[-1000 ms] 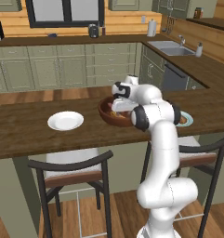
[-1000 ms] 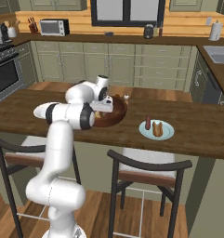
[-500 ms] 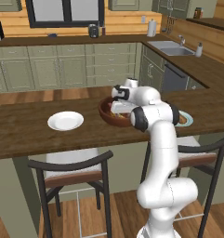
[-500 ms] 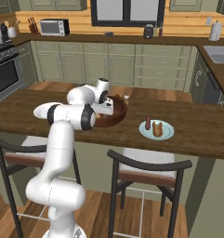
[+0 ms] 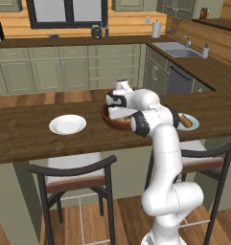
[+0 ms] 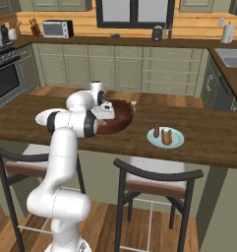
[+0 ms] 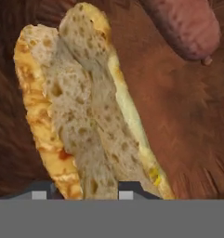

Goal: Place one bun and one sausage from the bowl on each plate.

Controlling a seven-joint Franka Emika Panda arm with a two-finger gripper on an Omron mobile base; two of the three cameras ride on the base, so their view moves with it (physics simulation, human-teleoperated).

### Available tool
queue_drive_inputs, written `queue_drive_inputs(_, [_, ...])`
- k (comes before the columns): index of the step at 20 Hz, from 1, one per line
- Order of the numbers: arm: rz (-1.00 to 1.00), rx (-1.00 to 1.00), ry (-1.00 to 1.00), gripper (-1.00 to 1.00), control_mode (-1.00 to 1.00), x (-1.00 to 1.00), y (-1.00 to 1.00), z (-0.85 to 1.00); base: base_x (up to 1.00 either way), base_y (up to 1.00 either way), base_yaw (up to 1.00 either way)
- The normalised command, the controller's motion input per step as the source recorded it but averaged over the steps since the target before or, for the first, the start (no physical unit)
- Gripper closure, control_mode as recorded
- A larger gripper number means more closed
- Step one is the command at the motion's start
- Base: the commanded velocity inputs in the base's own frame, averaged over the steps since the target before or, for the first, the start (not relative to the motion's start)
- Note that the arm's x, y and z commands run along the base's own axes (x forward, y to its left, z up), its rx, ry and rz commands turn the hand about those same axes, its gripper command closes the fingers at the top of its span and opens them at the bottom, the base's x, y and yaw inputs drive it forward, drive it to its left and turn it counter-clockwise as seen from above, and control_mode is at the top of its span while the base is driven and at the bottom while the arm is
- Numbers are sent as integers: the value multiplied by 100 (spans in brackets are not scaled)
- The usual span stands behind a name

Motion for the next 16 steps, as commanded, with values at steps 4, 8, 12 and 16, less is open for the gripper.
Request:
queue_drive_inputs(4, [0, -17, 10, 100, -100, -34, 18, -88, 0, 0, 0])
queue_drive_inputs(8, [0, 2, -8, 100, -100, -32, 12, 19, 0, 0, 0])
queue_drive_inputs(12, [0, 6, -23, 100, -100, -32, 25, 99, 0, 0, 0])
queue_drive_inputs(16, [3, 10, -16, 100, -100, -32, 68, 97, 0, 0, 0])
